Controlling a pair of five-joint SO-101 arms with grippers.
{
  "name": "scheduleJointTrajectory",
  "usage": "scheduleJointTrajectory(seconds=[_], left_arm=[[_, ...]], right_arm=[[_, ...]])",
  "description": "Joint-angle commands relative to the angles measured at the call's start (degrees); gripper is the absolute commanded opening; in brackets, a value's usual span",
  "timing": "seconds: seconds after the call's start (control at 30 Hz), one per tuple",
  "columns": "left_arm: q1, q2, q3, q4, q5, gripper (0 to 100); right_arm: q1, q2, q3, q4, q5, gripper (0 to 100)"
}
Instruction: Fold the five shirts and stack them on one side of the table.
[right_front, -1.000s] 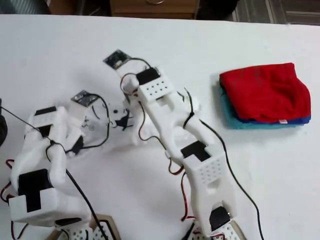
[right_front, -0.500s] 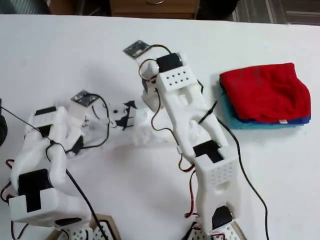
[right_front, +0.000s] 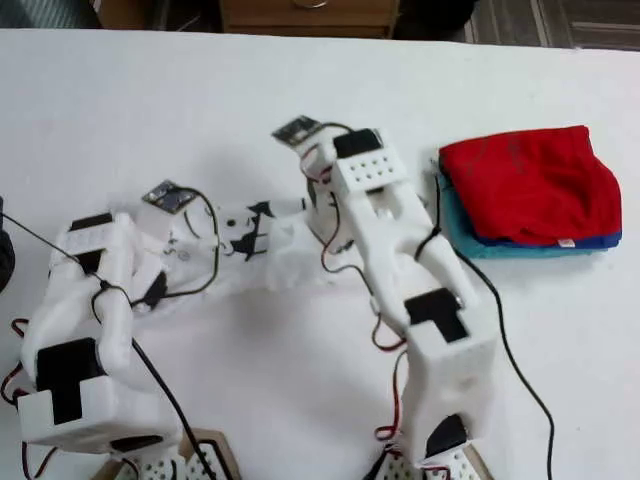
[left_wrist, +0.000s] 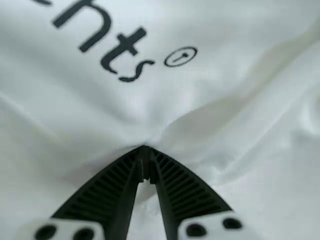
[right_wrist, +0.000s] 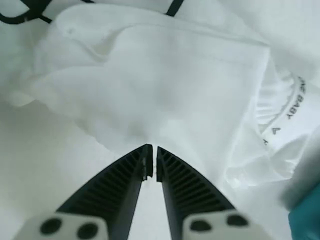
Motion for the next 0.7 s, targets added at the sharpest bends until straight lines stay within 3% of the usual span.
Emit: scheduleJointTrajectory(seconds=[0.0, 0.17, 0.33, 0.5, 0.67], left_arm=[[0.6, -0.1, 0.2, -1.6, 0.3, 3], [0.6, -0.1, 0.2, -1.6, 0.3, 3], [0.6, -0.1, 0.2, -1.6, 0.3, 3], [0.7, -0.1, 0.2, -1.6, 0.3, 3], [0.7, -0.1, 0.2, -1.6, 0.3, 3]], right_arm=[[0.7, -8.7, 12.0, -8.2, 2.0, 2.1], [5.6, -9.7, 24.4, -18.7, 3.2, 2.0], [9.1, -10.2, 28.7, -20.3, 3.3, 2.0], [7.5, -11.5, 28.0, -19.8, 3.3, 2.0], [3.5, -21.8, 25.1, -15.3, 3.3, 2.0]])
